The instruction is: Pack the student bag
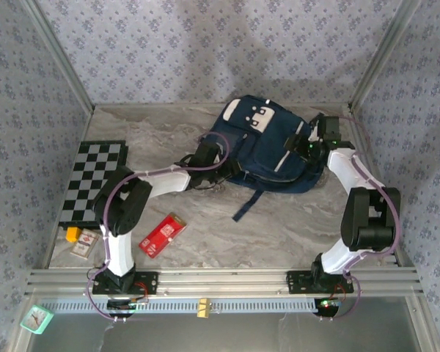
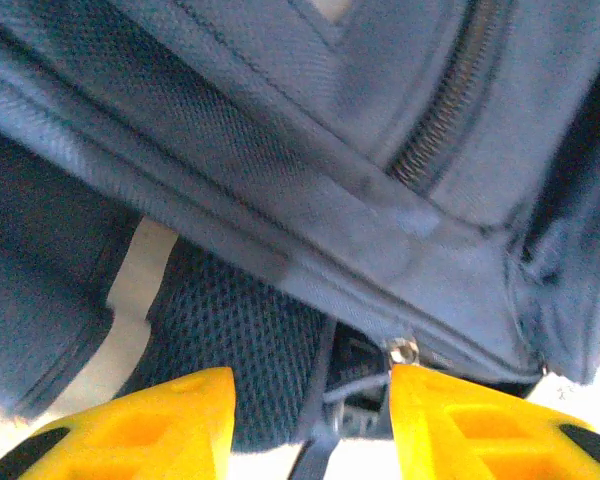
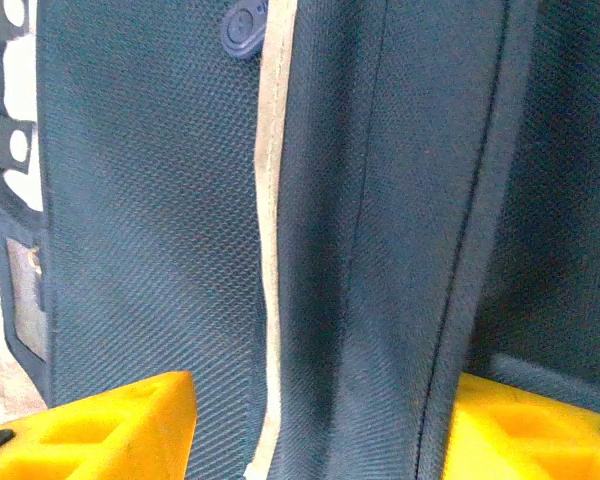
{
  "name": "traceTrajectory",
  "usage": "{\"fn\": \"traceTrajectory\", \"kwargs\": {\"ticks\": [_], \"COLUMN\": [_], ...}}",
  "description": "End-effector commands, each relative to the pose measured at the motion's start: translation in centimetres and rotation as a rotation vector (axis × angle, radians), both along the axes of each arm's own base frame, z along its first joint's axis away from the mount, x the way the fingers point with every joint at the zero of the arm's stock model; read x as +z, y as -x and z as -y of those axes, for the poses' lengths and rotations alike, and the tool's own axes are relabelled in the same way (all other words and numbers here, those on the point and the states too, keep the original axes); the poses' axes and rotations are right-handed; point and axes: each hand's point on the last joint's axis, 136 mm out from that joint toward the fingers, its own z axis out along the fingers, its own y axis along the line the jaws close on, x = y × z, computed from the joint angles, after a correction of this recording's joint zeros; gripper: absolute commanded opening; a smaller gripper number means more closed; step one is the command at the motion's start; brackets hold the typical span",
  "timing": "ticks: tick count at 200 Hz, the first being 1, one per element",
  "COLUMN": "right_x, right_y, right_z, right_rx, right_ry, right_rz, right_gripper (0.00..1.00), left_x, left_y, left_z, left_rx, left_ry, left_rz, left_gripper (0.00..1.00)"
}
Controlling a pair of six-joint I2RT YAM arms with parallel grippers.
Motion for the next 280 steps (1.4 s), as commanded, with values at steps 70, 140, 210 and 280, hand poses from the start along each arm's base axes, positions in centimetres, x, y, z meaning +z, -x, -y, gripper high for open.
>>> {"fn": "traceTrajectory", "kwargs": {"ticks": [70,140,210,280], "right_x": [1.3,0.4,-0.1,-2.3], "right_y": [8.3,10.4,11.5,10.4], "right_z": [-5.7,-5.9,-7.3,-16.4], "right_rx": [0.180,0.166,0.175,0.224], "right_ry": [0.211,0.229,0.264,0.190], "right_rz": [-0.006,-0.028,-0.030,0.040], "right_gripper": [0.62,0.63,0.63,0.50], "left_x": [0.7,-0.3,0.3,3.9], "left_y": [-3.9,-5.7,-7.0,-4.0], "left_z": [-1.9,-0.8,1.0,2.2], "left_rx": [0.264,0.341,0.374,0.332], "left_ry": [0.075,0.105,0.187,0.286], "left_rz": [-0.080,-0.096,-0.120,-0.138], "left_gripper": [0.40,0.40,0.12,0.00]}}
